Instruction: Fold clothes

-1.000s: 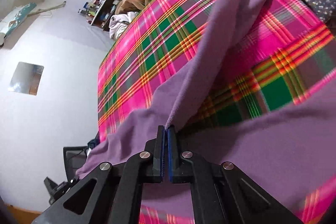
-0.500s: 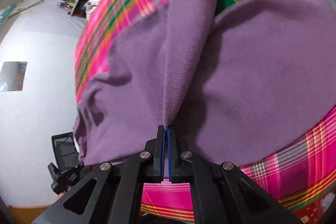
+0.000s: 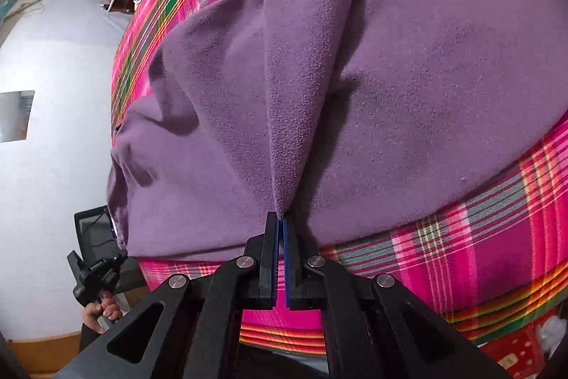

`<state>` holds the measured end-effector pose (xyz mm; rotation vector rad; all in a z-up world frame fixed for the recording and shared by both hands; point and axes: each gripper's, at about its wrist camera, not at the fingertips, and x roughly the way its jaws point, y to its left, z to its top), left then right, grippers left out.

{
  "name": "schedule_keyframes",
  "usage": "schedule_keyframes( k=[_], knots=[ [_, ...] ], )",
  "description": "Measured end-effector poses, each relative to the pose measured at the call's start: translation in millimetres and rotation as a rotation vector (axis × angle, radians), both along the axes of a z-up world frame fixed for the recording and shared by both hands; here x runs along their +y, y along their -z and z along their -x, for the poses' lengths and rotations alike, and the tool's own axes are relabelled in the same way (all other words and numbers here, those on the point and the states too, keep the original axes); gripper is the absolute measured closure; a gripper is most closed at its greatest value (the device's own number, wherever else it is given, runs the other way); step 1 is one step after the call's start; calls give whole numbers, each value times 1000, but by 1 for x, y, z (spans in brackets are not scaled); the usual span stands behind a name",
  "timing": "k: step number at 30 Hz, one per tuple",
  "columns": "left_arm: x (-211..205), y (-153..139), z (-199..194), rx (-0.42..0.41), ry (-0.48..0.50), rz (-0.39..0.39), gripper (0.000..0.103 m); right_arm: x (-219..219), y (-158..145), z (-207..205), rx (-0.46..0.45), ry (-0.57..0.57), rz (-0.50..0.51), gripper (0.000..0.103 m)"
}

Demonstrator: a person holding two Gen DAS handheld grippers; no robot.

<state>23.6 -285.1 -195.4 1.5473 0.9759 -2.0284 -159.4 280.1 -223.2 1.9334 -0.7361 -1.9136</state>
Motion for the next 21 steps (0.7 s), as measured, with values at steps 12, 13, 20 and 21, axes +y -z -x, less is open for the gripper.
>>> schedule_keyframes(
  k=[12,13,20,21],
  knots=[
    [-12,9,-9,-6,30,-85,95,4,-16,-3,11,-55,-111,94],
    [-14,8,-11,-11,36,-92,95,5,-21,-3,26,-63,-122,94],
    [-29,-19,0,4,88,-36,95,-49,-55,18,159,-165,-130,90],
    [-30,-23,10,17,106,-28,95,-70,-58,23,183,-192,-114,83]
  ],
)
